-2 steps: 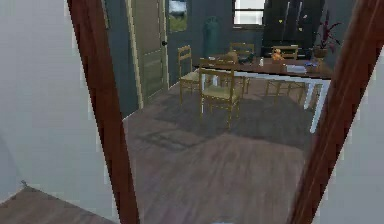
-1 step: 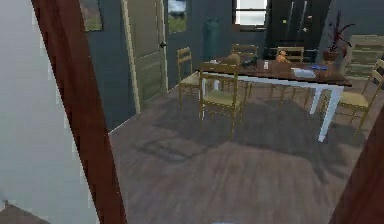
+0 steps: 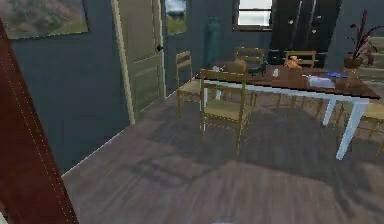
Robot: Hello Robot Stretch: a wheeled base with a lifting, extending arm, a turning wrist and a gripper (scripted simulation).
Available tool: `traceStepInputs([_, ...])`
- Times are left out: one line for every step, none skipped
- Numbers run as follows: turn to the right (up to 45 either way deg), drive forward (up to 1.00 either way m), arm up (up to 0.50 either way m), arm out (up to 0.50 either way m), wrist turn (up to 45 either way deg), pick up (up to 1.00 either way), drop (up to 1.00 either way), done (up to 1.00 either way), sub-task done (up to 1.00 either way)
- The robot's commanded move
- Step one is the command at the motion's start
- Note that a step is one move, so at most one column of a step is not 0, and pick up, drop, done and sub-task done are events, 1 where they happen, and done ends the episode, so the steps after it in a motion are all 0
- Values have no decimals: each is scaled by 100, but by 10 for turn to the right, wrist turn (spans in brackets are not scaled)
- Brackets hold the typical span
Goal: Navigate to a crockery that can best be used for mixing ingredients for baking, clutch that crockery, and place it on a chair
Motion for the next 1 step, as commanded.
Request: traceStepInputs([330, 0, 0, 0, 0, 0, 0, 0, 0])
